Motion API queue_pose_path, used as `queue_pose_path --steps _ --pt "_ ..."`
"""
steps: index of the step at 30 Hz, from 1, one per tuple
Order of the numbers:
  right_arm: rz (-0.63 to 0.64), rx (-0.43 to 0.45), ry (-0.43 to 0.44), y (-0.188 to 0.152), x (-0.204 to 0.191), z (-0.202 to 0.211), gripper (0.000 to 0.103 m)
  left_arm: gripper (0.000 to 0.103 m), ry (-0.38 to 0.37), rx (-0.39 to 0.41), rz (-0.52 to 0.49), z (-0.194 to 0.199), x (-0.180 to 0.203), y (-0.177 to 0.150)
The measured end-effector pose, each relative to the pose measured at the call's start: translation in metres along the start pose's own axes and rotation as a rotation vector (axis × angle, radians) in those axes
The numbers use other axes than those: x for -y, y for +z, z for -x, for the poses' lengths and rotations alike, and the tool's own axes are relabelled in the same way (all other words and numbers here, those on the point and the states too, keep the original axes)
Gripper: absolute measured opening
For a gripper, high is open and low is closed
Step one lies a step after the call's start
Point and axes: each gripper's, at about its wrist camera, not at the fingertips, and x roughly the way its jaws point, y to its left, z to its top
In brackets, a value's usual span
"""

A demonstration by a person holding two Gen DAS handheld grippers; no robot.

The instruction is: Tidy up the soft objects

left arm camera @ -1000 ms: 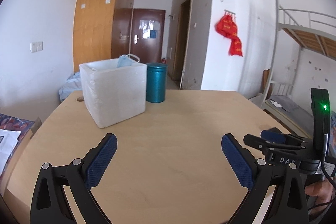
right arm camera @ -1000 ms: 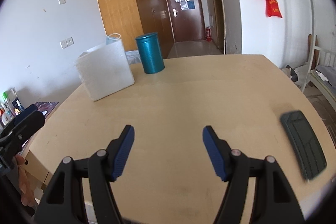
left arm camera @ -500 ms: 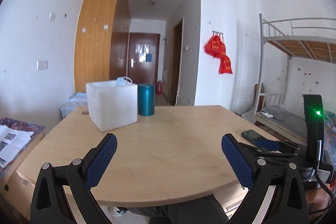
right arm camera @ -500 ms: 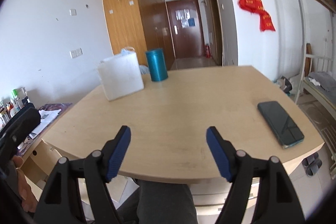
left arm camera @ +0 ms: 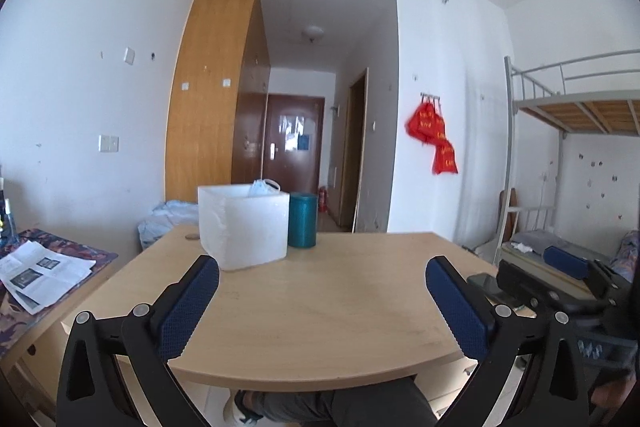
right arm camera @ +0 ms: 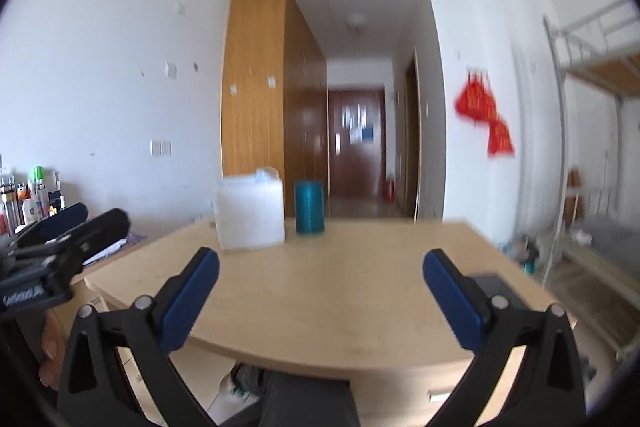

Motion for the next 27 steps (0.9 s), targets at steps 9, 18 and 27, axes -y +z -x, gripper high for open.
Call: queue_pose_path --steps 9,18,27 --pt "-0.047 0.028 0.041 -0.003 0.0 -0.006 0.103 0.103 0.023 0.074 -0.043 0.016 0.008 -0.006" --pt "0.008 0.072 -0.034 -0.004 -0.006 0.001 0.103 0.103 0.039 0.058 -0.03 0.01 0.009 -0.006" --pt "0.002 0.056 -0.074 -0.004 -0.004 -0.002 0.103 0.103 0.072 0.03 -0.031 0.004 0.007 -0.008"
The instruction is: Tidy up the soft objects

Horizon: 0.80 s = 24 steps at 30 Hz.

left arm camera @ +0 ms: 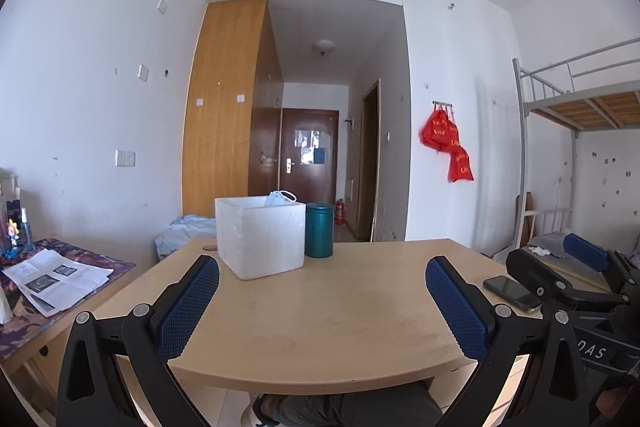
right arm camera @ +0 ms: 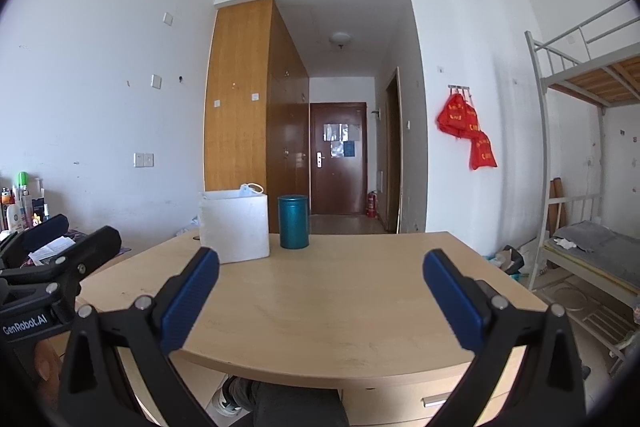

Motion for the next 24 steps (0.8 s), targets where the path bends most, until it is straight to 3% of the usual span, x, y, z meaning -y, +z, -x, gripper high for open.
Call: queue_pose_path --steps 24 --pt "0.004 -0.013 -0.023 0.001 -0.011 -0.001 0.103 0.103 0.035 -0.029 0.016 -0.005 -0.002 -0.004"
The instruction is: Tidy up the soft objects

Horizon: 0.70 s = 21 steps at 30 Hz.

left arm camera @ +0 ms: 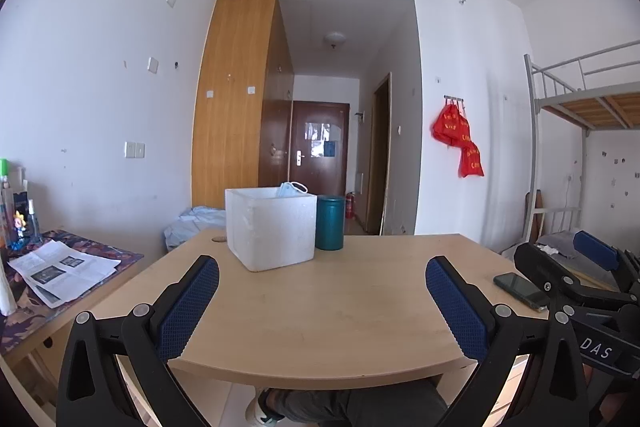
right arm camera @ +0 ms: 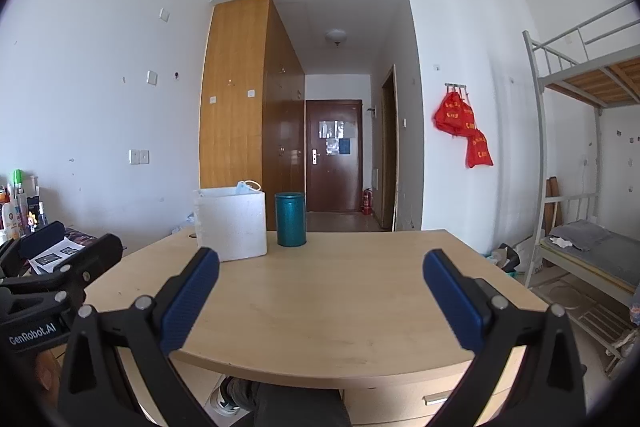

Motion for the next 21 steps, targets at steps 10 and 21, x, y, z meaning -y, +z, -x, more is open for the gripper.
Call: queue_pose_path --steps 10,21 --pt "0.001 -0.002 -0.001 0.0003 0.0015 0.0 0.103 0.103 -0.016 -0.009 -0.003 0.0006 0.0021 -0.0014" --pt "0.004 -0.005 0.002 -0.0002 0.0002 -0.0011 0.103 0.103 -0.013 -0.007 -0.001 0.0006 0.0022 -0.0018"
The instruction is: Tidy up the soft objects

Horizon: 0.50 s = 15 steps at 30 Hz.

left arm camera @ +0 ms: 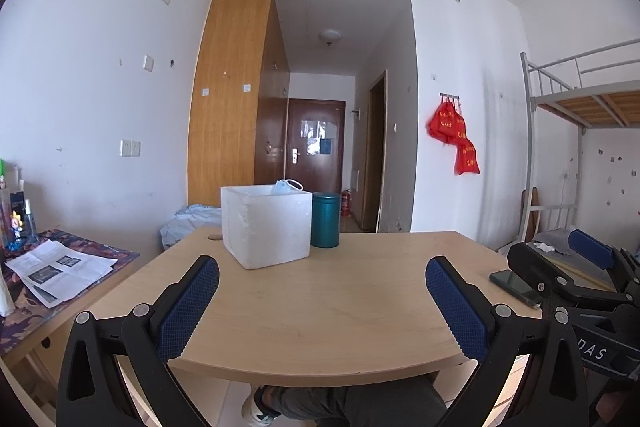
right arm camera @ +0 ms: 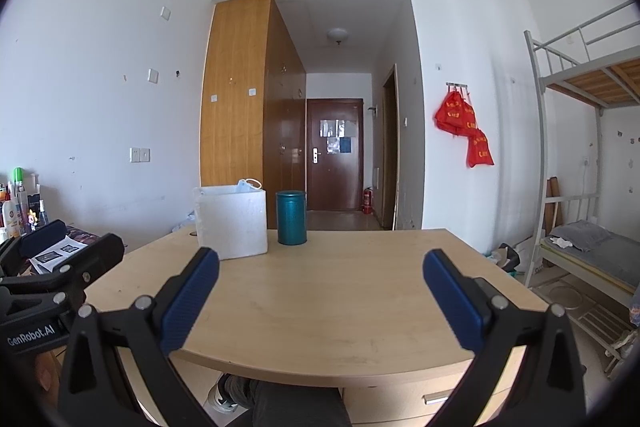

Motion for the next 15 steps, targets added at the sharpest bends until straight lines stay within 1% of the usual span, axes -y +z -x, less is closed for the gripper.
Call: queue_pose_path --steps 15 --pt "0.001 -0.002 0.005 -0.0007 -0.0002 -0.0002 0.103 0.103 0.007 0.009 0.004 0.0021 -0.0017 0.0008"
